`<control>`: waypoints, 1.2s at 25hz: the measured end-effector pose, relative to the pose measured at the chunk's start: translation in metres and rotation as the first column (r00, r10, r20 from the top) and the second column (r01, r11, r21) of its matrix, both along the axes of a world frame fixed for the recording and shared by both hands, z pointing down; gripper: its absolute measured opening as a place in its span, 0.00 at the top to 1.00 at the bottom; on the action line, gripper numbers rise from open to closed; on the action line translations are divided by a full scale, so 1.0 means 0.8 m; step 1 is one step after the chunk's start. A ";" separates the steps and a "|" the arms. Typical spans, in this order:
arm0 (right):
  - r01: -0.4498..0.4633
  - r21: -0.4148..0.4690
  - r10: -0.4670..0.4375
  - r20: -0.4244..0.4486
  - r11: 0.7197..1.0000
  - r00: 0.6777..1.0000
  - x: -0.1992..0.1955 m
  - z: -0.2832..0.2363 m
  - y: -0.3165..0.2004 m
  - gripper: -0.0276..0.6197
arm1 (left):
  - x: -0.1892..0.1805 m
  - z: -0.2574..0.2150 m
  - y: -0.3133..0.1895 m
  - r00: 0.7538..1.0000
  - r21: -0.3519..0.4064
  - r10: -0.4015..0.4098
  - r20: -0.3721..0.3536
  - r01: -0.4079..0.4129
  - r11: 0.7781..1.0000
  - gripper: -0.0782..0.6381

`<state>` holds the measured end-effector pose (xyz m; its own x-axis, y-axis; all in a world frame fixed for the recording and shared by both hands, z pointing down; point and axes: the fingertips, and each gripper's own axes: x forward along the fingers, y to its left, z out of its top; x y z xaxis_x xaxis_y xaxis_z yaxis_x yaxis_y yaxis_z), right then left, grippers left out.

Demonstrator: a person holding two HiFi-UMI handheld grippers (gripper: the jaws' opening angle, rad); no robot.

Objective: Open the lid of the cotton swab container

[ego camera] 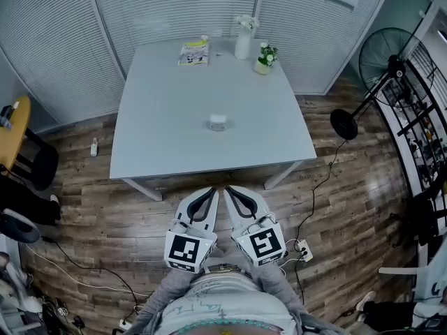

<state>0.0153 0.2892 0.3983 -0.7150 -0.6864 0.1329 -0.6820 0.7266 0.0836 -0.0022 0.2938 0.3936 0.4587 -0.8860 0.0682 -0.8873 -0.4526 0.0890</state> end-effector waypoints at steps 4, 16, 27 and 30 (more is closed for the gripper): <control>-0.010 -0.007 0.009 -0.005 1.000 1.000 -0.007 0.003 -0.001 0.96 | -0.010 -0.002 -0.002 1.000 -0.005 -0.002 -0.002 0.002 1.000 0.89; 0.004 -0.021 -0.004 -0.009 1.000 1.000 -0.012 0.005 -0.045 0.96 | -0.019 0.005 -0.046 1.000 -0.006 -0.017 -0.005 0.017 1.000 0.89; 0.054 -0.020 -0.054 0.006 0.998 0.999 -0.019 -0.001 -0.177 0.96 | -0.011 -0.002 -0.178 1.000 -0.008 -0.028 -0.004 0.028 1.000 0.89; 0.050 -0.024 -0.050 0.008 0.998 0.999 -0.017 0.001 -0.213 0.96 | -0.014 -0.005 -0.215 0.999 -0.023 -0.043 0.006 0.043 0.999 0.89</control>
